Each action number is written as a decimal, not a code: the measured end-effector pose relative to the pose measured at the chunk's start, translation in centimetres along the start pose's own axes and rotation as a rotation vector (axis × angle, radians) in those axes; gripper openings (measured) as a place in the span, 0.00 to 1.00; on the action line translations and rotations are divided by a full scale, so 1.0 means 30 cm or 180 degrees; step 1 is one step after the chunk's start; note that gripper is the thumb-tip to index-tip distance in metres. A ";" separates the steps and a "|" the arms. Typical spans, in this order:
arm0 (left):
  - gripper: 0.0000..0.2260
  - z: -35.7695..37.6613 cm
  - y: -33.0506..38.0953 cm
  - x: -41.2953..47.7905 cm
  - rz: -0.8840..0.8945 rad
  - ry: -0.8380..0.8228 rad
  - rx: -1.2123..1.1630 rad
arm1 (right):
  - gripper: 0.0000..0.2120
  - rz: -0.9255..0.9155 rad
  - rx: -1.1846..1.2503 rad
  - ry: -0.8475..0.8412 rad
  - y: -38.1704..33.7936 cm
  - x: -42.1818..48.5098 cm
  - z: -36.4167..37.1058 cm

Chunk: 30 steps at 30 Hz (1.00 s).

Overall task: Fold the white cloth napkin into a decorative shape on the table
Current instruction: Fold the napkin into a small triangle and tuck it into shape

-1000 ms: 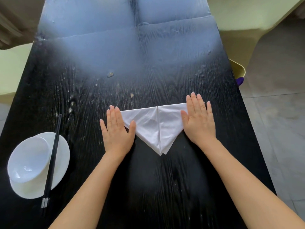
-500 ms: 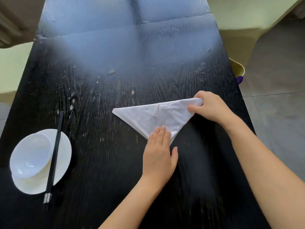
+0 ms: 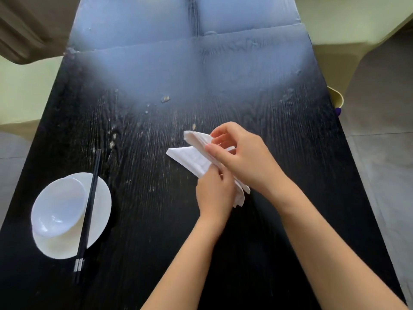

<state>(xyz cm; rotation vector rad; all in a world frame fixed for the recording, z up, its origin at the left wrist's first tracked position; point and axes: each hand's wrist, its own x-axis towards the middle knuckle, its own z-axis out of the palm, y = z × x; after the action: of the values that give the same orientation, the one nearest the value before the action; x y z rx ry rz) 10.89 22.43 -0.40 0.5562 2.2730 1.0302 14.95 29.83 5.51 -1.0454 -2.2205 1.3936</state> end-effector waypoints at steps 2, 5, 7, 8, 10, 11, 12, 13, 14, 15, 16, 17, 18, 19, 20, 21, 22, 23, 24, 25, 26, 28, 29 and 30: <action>0.12 -0.041 -0.034 0.053 -0.0549 -0.0292 -0.1242 | 0.08 0.0089 0.0068 0.0378 0.049 -0.038 0.008; 0.09 -0.088 -0.070 0.091 -0.1253 -0.0705 -0.2905 | 0.09 0.0469 -0.0216 0.0857 0.144 -0.124 0.057; 0.09 -0.100 -0.087 0.100 -0.1447 -0.0889 -0.3459 | 0.13 0.0564 -0.0226 0.0749 0.179 -0.177 0.115; 0.08 -0.100 -0.093 0.102 -0.1526 -0.0943 -0.3637 | 0.16 0.0529 -0.0261 0.0691 0.186 -0.194 0.146; 0.08 -0.101 -0.099 0.101 -0.1630 -0.0993 -0.3825 | 0.19 0.0417 -0.0467 0.0765 0.197 -0.202 0.197; 0.08 -0.102 -0.102 0.103 -0.1653 -0.1006 -0.3855 | 0.18 0.0359 -0.0580 0.0909 0.202 -0.196 0.215; 0.08 -0.104 -0.102 0.104 -0.1645 -0.1047 -0.3879 | 0.17 0.0321 -0.0657 0.1074 0.208 -0.188 0.227; 0.08 -0.106 -0.102 0.105 -0.1632 -0.1075 -0.3882 | 0.16 0.0301 -0.0702 0.1220 0.211 -0.178 0.235; 0.07 -0.107 -0.103 0.109 -0.1634 -0.1087 -0.3872 | 0.15 0.0265 -0.0733 0.1327 0.217 -0.170 0.241; 0.07 -0.108 -0.104 0.112 -0.1647 -0.1078 -0.3846 | 0.15 0.0203 -0.0770 0.1393 0.224 -0.164 0.246; 0.06 -0.110 -0.102 0.115 -0.1667 -0.1062 -0.3826 | 0.14 0.0124 -0.0819 0.1441 0.233 -0.161 0.246; 0.06 -0.112 -0.099 0.117 -0.1691 -0.1030 -0.3815 | 0.12 0.0060 -0.0864 0.1482 0.240 -0.158 0.245; 0.06 -0.114 -0.094 0.120 -0.1706 -0.0980 -0.3823 | 0.10 0.0009 -0.0912 0.1531 0.247 -0.156 0.242; 0.05 -0.115 -0.091 0.125 -0.1718 -0.0892 -0.3835 | 0.08 -0.0028 -0.0958 0.1585 0.256 -0.154 0.236; 0.05 -0.116 -0.089 0.131 -0.1727 -0.0776 -0.3851 | 0.07 -0.0052 -0.1000 0.1640 0.266 -0.151 0.228; 0.04 -0.116 -0.090 0.138 -0.1723 -0.0637 -0.3844 | 0.06 -0.0056 -0.1023 0.1685 0.277 -0.149 0.219; 0.03 -0.116 -0.090 0.144 -0.1707 -0.0505 -0.3813 | 0.04 -0.0031 -0.1020 0.1712 0.288 -0.147 0.208; 0.03 -0.115 -0.093 0.149 -0.1690 -0.0410 -0.3771 | 0.04 0.0024 -0.0982 0.1724 0.297 -0.143 0.199; 0.03 -0.114 -0.096 0.151 -0.1676 -0.0365 -0.3737 | 0.04 0.0099 -0.0911 0.1734 0.303 -0.140 0.191; 0.03 -0.112 -0.099 0.152 -0.1664 -0.0359 -0.3716 | 0.04 0.0176 -0.0835 0.1737 0.309 -0.135 0.186; 0.04 -0.111 -0.101 0.149 -0.1659 -0.0375 -0.3720 | 0.05 0.0233 -0.0777 0.1739 0.315 -0.130 0.183; 0.05 -0.109 -0.104 0.146 -0.1638 -0.0388 -0.3755 | 0.05 0.0232 -0.0749 0.1715 0.319 -0.123 0.182; 0.06 -0.109 -0.104 0.145 -0.1616 -0.0378 -0.3761 | 0.04 0.0218 -0.0756 0.1687 0.321 -0.121 0.179; 0.06 -0.112 -0.102 0.143 -0.1566 -0.0359 -0.3739 | 0.03 0.0237 -0.0743 0.1628 0.317 -0.122 0.174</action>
<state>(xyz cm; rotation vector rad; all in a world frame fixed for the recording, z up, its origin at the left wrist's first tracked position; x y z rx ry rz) 5.09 21.22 -2.38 -0.4052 1.2310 1.7064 18.24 26.29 -4.88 -1.3907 -1.9978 0.7799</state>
